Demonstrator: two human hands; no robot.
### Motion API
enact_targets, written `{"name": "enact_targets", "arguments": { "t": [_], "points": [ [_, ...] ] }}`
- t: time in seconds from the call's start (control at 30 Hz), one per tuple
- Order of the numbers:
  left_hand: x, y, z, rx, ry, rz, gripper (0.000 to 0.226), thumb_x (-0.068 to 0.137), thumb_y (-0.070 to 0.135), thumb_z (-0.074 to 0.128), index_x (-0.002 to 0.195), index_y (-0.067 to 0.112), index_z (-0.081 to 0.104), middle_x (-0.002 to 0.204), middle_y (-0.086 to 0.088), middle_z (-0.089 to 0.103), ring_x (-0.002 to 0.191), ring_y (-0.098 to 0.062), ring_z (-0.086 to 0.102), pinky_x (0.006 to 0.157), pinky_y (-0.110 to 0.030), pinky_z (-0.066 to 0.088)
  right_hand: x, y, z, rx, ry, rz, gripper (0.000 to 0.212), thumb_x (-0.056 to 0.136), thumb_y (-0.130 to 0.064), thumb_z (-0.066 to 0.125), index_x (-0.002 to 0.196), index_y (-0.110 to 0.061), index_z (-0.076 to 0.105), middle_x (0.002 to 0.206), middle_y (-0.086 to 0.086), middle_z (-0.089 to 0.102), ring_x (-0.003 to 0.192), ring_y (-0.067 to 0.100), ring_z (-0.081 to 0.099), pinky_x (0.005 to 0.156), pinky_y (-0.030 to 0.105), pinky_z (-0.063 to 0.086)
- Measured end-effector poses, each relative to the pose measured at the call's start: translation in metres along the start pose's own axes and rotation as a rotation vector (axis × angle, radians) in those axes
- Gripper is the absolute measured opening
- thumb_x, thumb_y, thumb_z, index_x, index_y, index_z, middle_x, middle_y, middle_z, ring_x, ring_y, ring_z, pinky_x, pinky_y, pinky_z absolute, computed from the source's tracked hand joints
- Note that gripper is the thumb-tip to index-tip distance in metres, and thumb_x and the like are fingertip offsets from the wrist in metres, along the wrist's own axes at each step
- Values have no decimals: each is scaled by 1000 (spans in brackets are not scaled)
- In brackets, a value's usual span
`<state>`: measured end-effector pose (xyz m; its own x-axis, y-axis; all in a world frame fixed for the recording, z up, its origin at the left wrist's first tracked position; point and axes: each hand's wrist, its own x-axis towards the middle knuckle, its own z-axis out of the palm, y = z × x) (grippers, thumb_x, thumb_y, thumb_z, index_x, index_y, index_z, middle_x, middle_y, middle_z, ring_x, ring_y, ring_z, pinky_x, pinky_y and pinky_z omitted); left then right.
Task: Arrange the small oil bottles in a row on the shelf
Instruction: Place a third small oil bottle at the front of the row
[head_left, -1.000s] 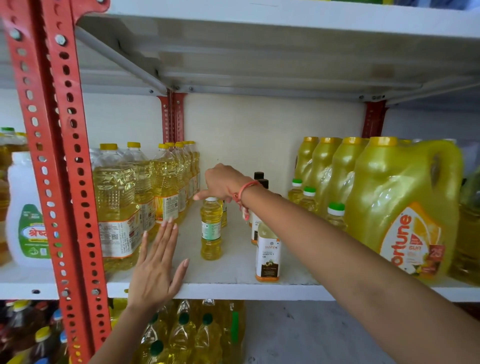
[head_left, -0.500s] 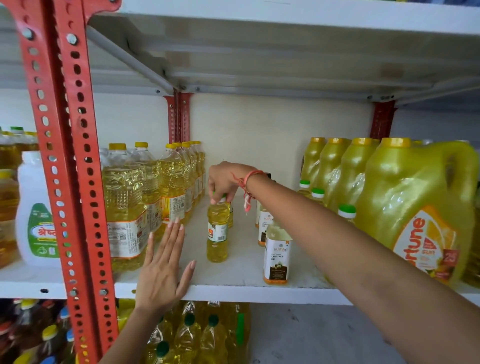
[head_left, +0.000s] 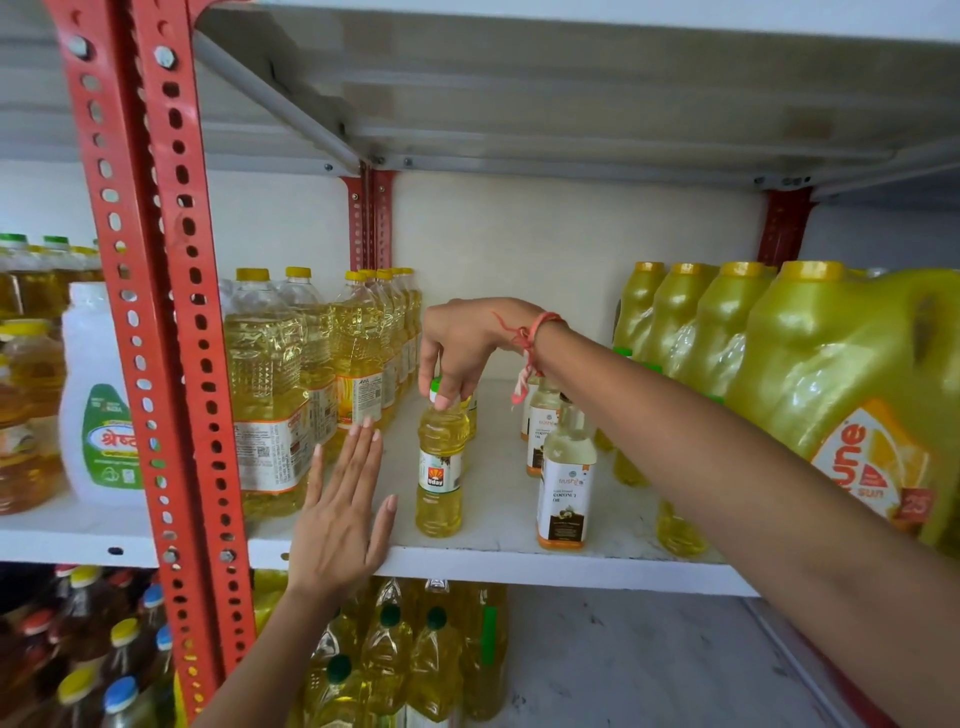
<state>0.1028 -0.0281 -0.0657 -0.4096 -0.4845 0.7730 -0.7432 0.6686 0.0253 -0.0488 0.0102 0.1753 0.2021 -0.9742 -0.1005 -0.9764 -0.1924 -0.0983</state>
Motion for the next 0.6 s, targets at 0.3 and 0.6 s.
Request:
{"name": "enact_targets", "arguments": {
  "t": [0.3,0.6],
  "points": [
    [-2,2,-2,-29,12,-2,63,100,32,24,153,0,23,163,-15,19,152,-24,16,124,-46,-1,-2,6,5,47,18,16,33,77,-11,77,109,-8,72,88,8,75,77,20,75,79,35,60],
    [-7,3,-1,-251,61,-122,63,102,40,18,156,8,16,166,-6,11,153,-15,5,124,-38,-7,-9,-10,14,35,13,-16,43,73,-9,80,115,-8,69,66,-3,67,42,1,64,67,19,58]
  ]
}}
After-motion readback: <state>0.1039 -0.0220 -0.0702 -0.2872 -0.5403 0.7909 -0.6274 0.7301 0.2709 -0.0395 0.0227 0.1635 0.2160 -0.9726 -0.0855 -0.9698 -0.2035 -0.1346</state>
